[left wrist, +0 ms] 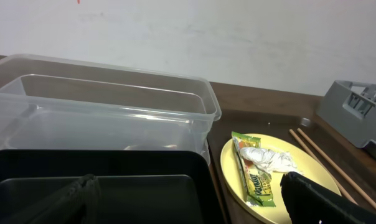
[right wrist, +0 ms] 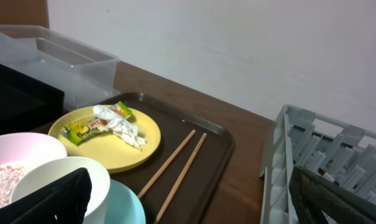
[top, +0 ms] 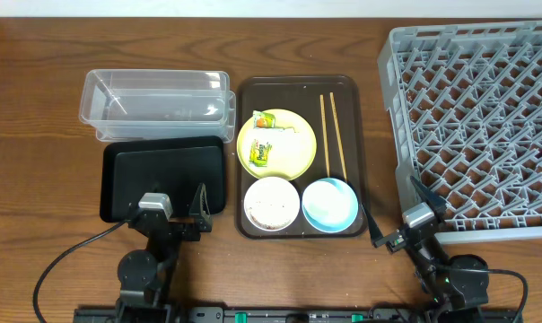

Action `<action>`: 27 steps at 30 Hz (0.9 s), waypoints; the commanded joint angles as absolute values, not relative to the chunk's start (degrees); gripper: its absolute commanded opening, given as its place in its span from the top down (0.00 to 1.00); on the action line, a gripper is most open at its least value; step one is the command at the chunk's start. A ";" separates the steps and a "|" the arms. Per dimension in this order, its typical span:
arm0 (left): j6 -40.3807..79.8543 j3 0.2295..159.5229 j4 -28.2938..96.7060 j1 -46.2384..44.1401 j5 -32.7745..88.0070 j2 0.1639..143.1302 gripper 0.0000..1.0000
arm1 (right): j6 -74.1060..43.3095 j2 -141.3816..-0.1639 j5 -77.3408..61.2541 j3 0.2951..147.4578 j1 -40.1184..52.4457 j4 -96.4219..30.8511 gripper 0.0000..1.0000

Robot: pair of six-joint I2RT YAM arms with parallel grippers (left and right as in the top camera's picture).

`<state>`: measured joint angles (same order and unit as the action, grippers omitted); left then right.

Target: Sort waste into correct bins and load items into the dishwasher rack

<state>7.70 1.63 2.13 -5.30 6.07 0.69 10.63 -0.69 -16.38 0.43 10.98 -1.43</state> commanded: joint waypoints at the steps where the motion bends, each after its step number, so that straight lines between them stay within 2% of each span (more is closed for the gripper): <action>1: 7.94 0.23 3.31 -4.99 6.87 0.27 0.05 | 9.78 -0.38 -18.85 0.32 10.52 -0.89 0.01; 4: 8.01 0.23 3.05 -5.02 7.53 0.30 0.05 | 6.76 -0.38 -20.93 0.32 10.52 -0.97 0.01; 10: 8.01 2.11 -2.76 -4.99 16.58 0.30 0.05 | -4.40 -0.40 -21.47 1.63 10.52 2.50 0.01; 16: 8.01 12.14 0.71 -4.99 17.56 4.38 0.05 | -5.08 -3.53 -21.08 12.64 10.50 -0.67 0.01; 20: 8.84 23.09 8.56 -4.99 19.20 13.61 0.05 | -5.04 -12.93 -20.08 22.81 10.50 -6.00 0.01; 27: 8.84 46.30 27.51 -5.10 28.47 38.61 0.05 | -1.78 -41.17 -19.97 44.73 10.50 -23.14 0.01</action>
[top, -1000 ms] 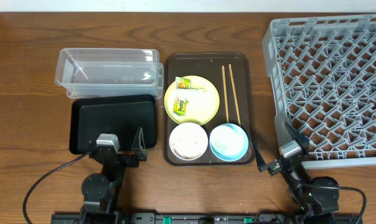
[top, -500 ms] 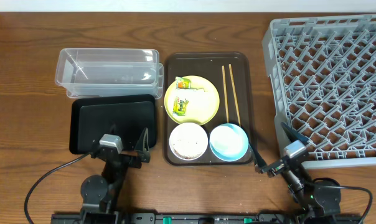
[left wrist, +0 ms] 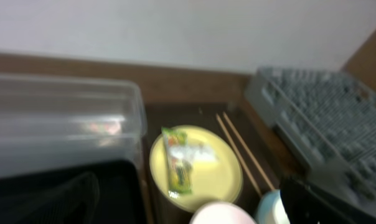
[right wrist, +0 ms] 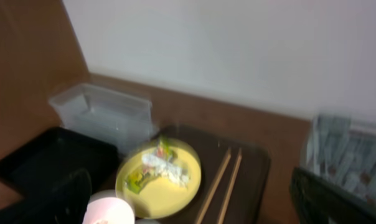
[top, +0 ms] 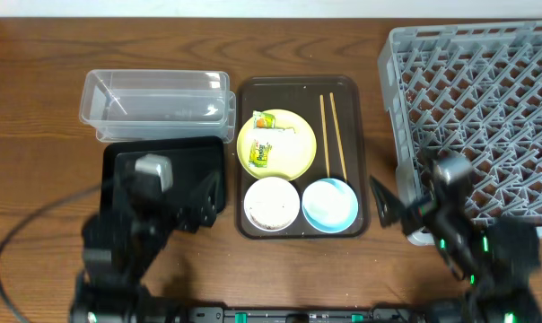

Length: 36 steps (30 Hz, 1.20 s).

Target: Sort waste into correct bins and load items into the dishwasher rack

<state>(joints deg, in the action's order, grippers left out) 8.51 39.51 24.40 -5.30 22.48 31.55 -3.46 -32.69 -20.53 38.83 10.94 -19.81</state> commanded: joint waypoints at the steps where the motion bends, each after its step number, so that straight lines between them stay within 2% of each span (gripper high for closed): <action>1: 8.82 49.82 30.22 -5.13 30.92 42.19 0.05 | -1.19 -44.93 -19.99 47.51 10.50 -25.71 0.01; 5: 9.04 59.61 36.25 -5.10 36.25 51.48 0.05 | -1.30 -59.16 -21.69 58.19 10.52 -34.09 0.01; 9: 13.67 61.14 32.77 -5.21 47.66 55.92 0.05 | -4.51 -67.57 -26.20 63.37 10.50 -38.15 0.01; 12: 13.63 61.14 32.56 -7.64 49.82 58.46 0.05 | -4.73 -70.17 -29.89 64.40 10.31 -38.85 0.01; 15: 13.65 61.10 33.91 -14.74 42.85 60.80 0.05 | -9.37 -70.32 -26.50 64.40 8.97 -39.20 0.01; 21: 15.66 61.10 36.23 -32.45 15.79 68.18 0.06 | -19.18 -68.05 -20.32 64.42 4.10 -41.89 0.01; 23: 17.45 61.10 35.90 -36.56 11.66 71.96 0.11 | -20.36 -67.72 -20.36 64.40 2.81 -43.64 0.01; 24: 18.59 61.08 35.48 -38.24 10.26 74.19 0.16 | -20.36 -67.72 -20.34 64.40 2.39 -44.62 0.01; 28: 19.88 61.10 31.86 -41.91 9.34 82.65 0.29 | -20.32 -67.72 -20.36 64.40 1.93 -48.40 0.01; 33: 21.28 61.10 27.42 -42.52 9.39 90.32 0.36 | -20.32 -67.72 -20.36 64.40 1.93 -50.65 0.01; 36: 21.78 61.10 26.70 -42.63 10.04 93.60 0.48 | -20.29 -67.72 -20.36 64.40 1.93 -50.81 0.01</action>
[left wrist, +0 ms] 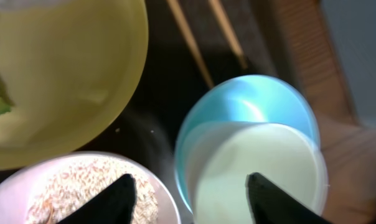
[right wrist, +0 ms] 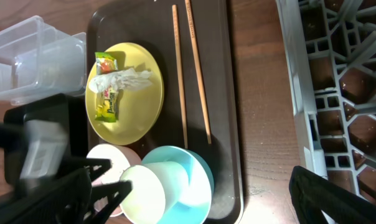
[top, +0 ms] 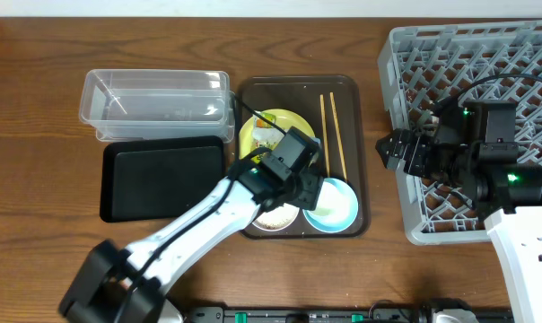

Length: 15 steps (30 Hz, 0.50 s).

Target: Sort waste into correct bins and load items into the dishwasher rack

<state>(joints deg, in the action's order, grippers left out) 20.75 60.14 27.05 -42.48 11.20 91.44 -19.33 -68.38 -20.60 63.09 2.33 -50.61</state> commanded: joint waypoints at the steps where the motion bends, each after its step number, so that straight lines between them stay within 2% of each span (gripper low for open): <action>1: 21.76 61.10 26.46 -42.74 10.26 94.17 0.52 | -20.29 -67.72 -20.36 64.40 1.93 -50.81 0.01; 4: 21.78 61.19 26.06 -42.72 11.46 94.00 0.75 | -20.29 -67.72 -20.36 64.40 1.93 -50.72 0.01; 6: 21.76 61.54 26.00 -42.68 12.45 92.71 0.81 | -20.23 -67.72 -20.36 64.40 1.93 -50.59 0.01; 7: 21.76 61.76 26.04 -42.68 12.51 91.94 0.90 | -20.10 -67.72 -20.36 64.40 1.93 -50.52 0.01; 8: 21.76 61.91 26.09 -42.65 12.64 90.87 0.93 | -20.12 -67.72 -20.34 64.40 1.93 -50.46 0.01; 12: 21.76 61.98 26.68 -40.51 13.15 84.88 0.94 | -20.08 -67.72 -20.32 64.40 1.93 -50.06 0.01; 15: 21.74 61.98 26.89 -36.07 18.90 79.77 0.94 | -17.80 -67.72 -20.49 64.40 1.93 -49.52 0.01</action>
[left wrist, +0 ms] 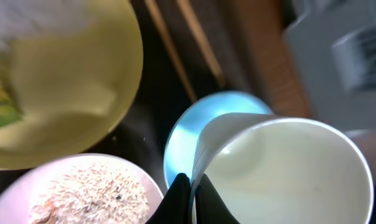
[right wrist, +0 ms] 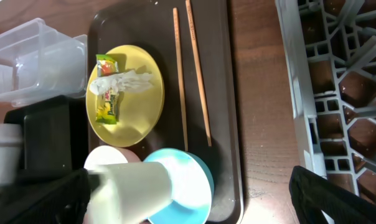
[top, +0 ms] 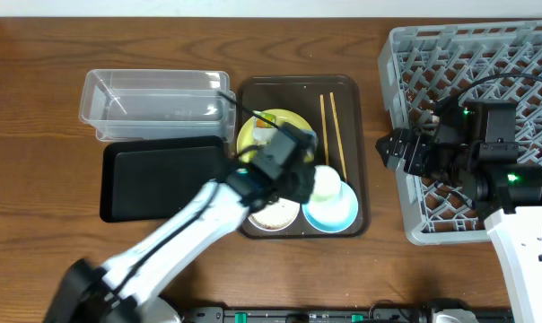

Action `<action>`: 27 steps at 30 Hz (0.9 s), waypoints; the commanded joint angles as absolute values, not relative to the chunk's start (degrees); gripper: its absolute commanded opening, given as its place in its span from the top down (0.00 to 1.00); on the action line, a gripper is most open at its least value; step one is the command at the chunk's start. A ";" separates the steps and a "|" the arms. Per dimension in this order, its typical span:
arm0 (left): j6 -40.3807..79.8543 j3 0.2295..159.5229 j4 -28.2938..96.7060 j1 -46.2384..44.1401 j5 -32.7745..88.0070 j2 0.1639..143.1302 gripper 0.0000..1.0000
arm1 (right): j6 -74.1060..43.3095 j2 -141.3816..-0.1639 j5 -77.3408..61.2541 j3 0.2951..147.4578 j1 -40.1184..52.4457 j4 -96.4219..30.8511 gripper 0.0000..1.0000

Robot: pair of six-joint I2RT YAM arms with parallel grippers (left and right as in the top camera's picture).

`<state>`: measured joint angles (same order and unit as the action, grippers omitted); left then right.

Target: Sort waste into correct bins and load items into the dishwasher rack

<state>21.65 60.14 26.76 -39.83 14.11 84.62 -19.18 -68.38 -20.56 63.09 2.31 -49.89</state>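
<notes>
My left gripper [left wrist: 192, 186] is shut on the rim of a cream cup [left wrist: 281, 168], held tilted just above the blue bowl [left wrist: 185, 140]. In the overhead view the cup [top: 326, 183] hangs over the blue bowl [top: 334, 211] on the brown tray [top: 352, 108]. A yellow plate [top: 293, 139] carries a green packet [top: 263, 153] and a crumpled wrapper. Beside the blue bowl is a pink bowl of rice [top: 271, 213]. Two chopsticks [top: 332, 130] lie on the tray. My right gripper [top: 389, 151] stands open, with nothing between its fingers, by the left edge of the grey rack [top: 486, 108].
A clear plastic bin [top: 154, 103] and a black bin [top: 163, 179] stand left of the tray. The rack fills the right side of the wooden table [top: 38, 135]. My left arm reaches across the black bin's right corner to the tray.
My left gripper was open astride the cup's rim while the cup sat in the blue bowl. Now it is shut on the rim and the cup is raised and tilted. The right arm is unchanged.
Both arms first sat low at the table's front edge with open grippers. Then both were raised. Later the left gripper was over the tray, open around the cup, with the right gripper open beside the rack. Now the left holds the cup above the bowl.
</notes>
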 commanded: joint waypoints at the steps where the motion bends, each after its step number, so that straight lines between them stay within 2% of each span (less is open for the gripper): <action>1: 21.71 61.98 26.87 -33.61 23.18 78.02 0.94 | -16.43 -67.72 -21.63 64.40 1.93 -49.19 0.01; 4: 21.19 61.98 26.79 -25.10 39.18 74.67 0.94 | -7.86 -67.72 -32.36 64.40 1.96 -46.83 0.02; 7: 19.16 61.98 25.67 -15.77 60.60 74.00 0.94 | 0.75 -67.77 -49.80 64.40 2.17 -43.59 0.05; 9: 19.14 61.95 24.64 -10.68 73.69 74.26 0.94 | 1.30 -67.83 -58.72 64.40 3.27 -40.23 0.07; 12: 19.11 61.95 24.47 -6.48 83.33 74.26 0.94 | -0.19 -67.88 -64.79 64.40 7.42 -34.89 0.08; 22: 19.14 61.95 23.64 -4.84 90.02 74.26 0.94 | -4.86 -68.36 -55.00 64.40 23.46 -22.52 0.08; 27: 19.16 61.95 23.66 -4.84 90.02 74.26 0.94 | -6.00 -68.97 -52.38 64.40 26.79 -18.59 0.18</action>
<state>20.49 60.73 23.79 -5.08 87.00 74.46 -4.43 -68.51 -55.44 63.33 25.63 -19.29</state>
